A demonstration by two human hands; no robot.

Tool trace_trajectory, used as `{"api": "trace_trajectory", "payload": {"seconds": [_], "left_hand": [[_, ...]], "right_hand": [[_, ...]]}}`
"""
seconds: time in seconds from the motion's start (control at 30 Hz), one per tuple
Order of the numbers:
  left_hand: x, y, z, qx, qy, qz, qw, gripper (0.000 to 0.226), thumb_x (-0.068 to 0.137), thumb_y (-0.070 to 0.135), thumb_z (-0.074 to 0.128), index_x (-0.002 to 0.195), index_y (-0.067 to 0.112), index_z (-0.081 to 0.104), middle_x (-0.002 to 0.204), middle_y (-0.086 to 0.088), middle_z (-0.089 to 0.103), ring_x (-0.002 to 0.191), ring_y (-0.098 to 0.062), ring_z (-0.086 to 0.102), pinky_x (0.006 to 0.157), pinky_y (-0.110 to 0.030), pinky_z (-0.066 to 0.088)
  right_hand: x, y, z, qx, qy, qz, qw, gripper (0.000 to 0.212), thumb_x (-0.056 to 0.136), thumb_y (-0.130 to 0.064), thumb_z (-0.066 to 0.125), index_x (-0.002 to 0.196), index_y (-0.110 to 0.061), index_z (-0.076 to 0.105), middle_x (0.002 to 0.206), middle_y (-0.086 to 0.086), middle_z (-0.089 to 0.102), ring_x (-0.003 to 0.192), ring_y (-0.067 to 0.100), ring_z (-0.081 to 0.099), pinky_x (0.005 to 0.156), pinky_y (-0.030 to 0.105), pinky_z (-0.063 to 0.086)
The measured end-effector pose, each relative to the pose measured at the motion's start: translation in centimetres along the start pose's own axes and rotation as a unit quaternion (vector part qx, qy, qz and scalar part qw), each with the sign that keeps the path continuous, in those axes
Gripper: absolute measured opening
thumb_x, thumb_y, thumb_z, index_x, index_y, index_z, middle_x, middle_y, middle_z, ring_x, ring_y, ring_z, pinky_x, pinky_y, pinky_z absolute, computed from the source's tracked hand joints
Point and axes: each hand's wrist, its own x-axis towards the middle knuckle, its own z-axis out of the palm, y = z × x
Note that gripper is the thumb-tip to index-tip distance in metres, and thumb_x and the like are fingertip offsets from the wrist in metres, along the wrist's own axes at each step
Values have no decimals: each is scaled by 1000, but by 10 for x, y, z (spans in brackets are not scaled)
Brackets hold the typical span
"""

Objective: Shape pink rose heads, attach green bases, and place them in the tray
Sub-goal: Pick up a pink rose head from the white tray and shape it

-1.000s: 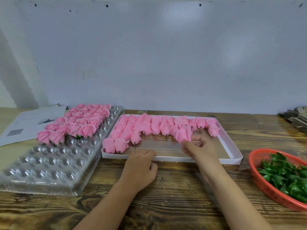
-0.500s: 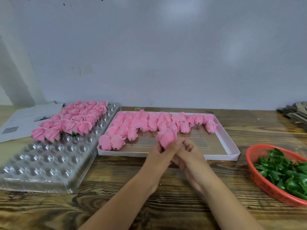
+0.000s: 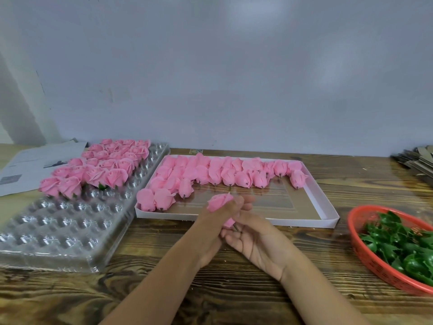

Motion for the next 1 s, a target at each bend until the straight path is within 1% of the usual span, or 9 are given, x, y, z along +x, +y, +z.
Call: {"api": "trace_trajectory", "payload": {"seconds": [0.13,0.23,0.33,0.5,0.67,0.77,0.83,0.9,1.0], "left_hand": [[2,0,6,-3,78,20,997,36,87,44,72,109,15,77,106,-13,75,96,-24,73,85,-37,59],[3,-1,11,-56,104,19,993,37,83,38,73,106,10,73,93,-12,75,81,-20,72,73,-31,59],[1,-5,13,-83,88,17,993,36,87,39,77,108,10,73,101,-13,75,94,-24,73,80,-30,59],[1,-6,16,-121,89,17,988,46,84,49,75,111,12,77,111,-12,75,109,-23,71,89,-32,58],[2,-6,17,-139,104,4,985,54,78,53,72,113,12,77,108,-11,75,106,-23,72,88,-33,59],[1,-7,17,-156,99,-10,983,52,73,54,75,107,14,80,104,-8,76,98,-18,74,81,-31,60],[1,-7,17,-171,98,-15,980,47,67,52,78,97,16,82,100,-6,77,92,-15,76,75,-29,60],[1,-7,16,-183,95,-16,978,41,68,51,82,91,17,83,92,-6,77,84,-16,76,72,-29,60],[2,-8,13,-178,82,-8,981,44,63,53,85,89,18,82,85,-6,74,76,-17,73,68,-29,59]], "right_hand": [[4,11,5,-191,86,-85,974,32,80,-21,77,112,-17,71,103,12,75,98,24,72,85,30,58],[4,24,10,-397,179,-237,869,47,81,-15,77,114,-45,60,95,-9,74,89,9,71,78,19,55],[0,27,11,-500,203,-307,784,57,80,-32,72,117,-66,44,100,-30,66,91,-5,67,72,6,50],[-2,26,11,-551,210,-331,737,48,83,-46,60,121,-69,43,108,-42,60,97,-14,62,78,-1,43],[-4,26,13,-566,227,-326,722,46,84,-49,58,128,-50,49,110,-43,59,99,-16,61,81,0,44],[-4,28,13,-575,235,-321,715,45,84,-45,64,127,-45,51,92,-44,60,94,-19,61,78,0,45],[-3,30,11,-577,234,-324,712,45,84,-34,71,125,-44,55,91,-43,57,92,-20,60,77,-1,45],[-2,31,9,-555,230,-322,731,39,84,-24,77,113,-48,65,87,-33,66,89,-11,65,75,4,48],[0,32,9,-484,231,-295,791,40,83,-16,78,101,-49,65,87,-18,73,80,2,70,72,14,55]]}}
